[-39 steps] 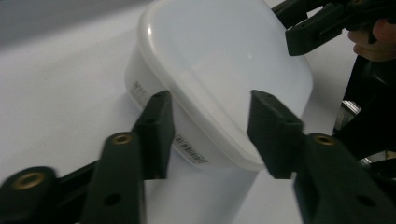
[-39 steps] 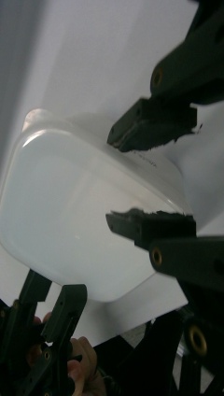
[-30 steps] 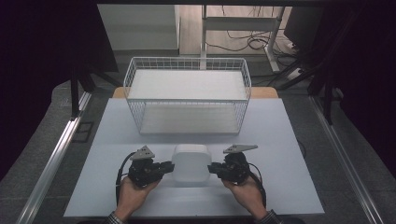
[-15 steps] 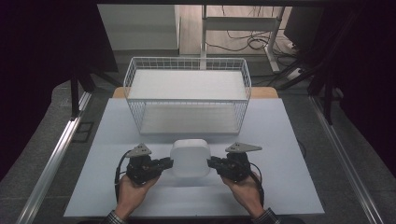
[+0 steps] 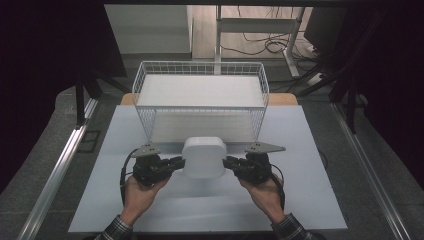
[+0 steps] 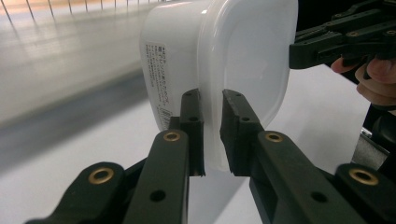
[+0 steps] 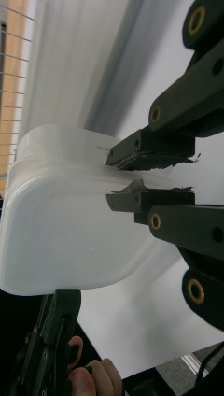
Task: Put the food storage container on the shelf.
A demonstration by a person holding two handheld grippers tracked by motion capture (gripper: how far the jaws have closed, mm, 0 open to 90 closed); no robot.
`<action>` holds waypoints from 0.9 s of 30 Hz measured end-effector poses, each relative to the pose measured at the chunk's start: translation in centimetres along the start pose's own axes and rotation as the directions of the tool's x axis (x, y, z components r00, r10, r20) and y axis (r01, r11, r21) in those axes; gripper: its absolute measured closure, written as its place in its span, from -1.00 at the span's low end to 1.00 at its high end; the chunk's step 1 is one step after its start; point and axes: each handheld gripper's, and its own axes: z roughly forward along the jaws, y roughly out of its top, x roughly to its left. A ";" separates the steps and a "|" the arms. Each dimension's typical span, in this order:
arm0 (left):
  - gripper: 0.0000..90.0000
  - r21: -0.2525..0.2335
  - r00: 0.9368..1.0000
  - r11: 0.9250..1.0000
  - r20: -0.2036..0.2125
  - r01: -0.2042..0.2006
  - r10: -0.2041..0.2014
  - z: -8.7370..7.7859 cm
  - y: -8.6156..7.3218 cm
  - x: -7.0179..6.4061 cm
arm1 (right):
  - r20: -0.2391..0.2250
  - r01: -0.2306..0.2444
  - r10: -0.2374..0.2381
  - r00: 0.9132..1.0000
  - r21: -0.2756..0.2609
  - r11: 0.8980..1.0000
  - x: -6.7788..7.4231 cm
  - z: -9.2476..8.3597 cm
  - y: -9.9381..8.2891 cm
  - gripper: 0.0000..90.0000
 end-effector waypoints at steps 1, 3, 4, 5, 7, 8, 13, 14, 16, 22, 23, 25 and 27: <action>0.78 -0.003 1.000 1.000 -0.001 -0.003 0.003 -0.1 0.3 0.0 | 0.002 0.003 -0.003 1.000 -0.002 1.000 0.0 -0.1 0.3 0.73; 0.79 -0.010 1.000 1.000 0.000 -0.009 0.009 -0.3 1.0 0.1 | 0.002 0.008 -0.008 1.000 -0.011 1.000 -0.1 -0.2 0.9 0.73; 0.79 -0.012 1.000 1.000 0.000 -0.014 0.014 -0.4 1.3 0.1 | 0.001 0.012 -0.012 1.000 -0.016 1.000 -0.1 -0.3 1.2 0.73; 0.79 -0.016 1.000 1.000 0.000 -0.014 0.014 -0.5 1.6 0.1 | 0.001 0.014 -0.014 1.000 -0.019 1.000 -0.2 -0.4 1.6 0.73; 0.79 -0.024 1.000 1.000 -0.001 -0.013 0.013 -0.6 2.2 0.2 | 0.002 0.016 -0.016 1.000 -0.026 1.000 -0.2 -0.5 2.2 0.73; 0.79 -0.020 1.000 1.000 -0.003 -0.023 0.023 -0.7 2.5 0.3 | 0.002 0.018 -0.018 1.000 -0.028 0.999 -0.2 -0.5 2.4 0.73; 0.79 -0.030 1.000 0.999 -0.004 -0.023 0.023 -0.9 3.5 0.4 | 0.002 0.023 -0.023 1.000 -0.036 0.999 -0.4 -0.6 3.5 0.73; 0.79 -0.031 1.000 0.999 -0.005 -0.023 0.023 -1.0 3.7 0.5 | 0.002 0.026 -0.026 1.000 -0.038 0.999 -0.4 -0.6 3.8 0.73; 0.79 -0.034 1.000 0.999 -0.007 -0.025 0.025 -1.1 4.2 0.7 | 0.001 0.027 -0.027 1.000 -0.044 0.999 -0.6 -0.6 4.5 0.73; 0.79 -0.046 0.999 0.998 -0.014 -0.038 0.037 -1.8 6.5 1.1 | -0.005 0.026 -0.026 1.000 -0.065 0.998 -0.8 -0.6 6.3 0.73; 0.79 -0.049 0.999 0.998 -0.015 -0.040 0.040 -1.9 6.9 1.1 | -0.002 0.028 -0.028 1.000 -0.066 0.997 -0.8 -0.6 6.7 0.73; 0.79 -0.053 0.999 0.998 -0.014 -0.041 0.041 -2.0 7.3 1.2 | -0.002 0.032 -0.032 0.999 -0.072 0.997 -0.8 -0.7 7.1 0.73; 0.79 -0.059 0.999 0.997 -0.009 -0.039 0.039 -2.3 8.0 1.3 | -0.002 0.034 -0.034 0.999 -0.082 0.996 -0.8 -0.8 7.9 0.73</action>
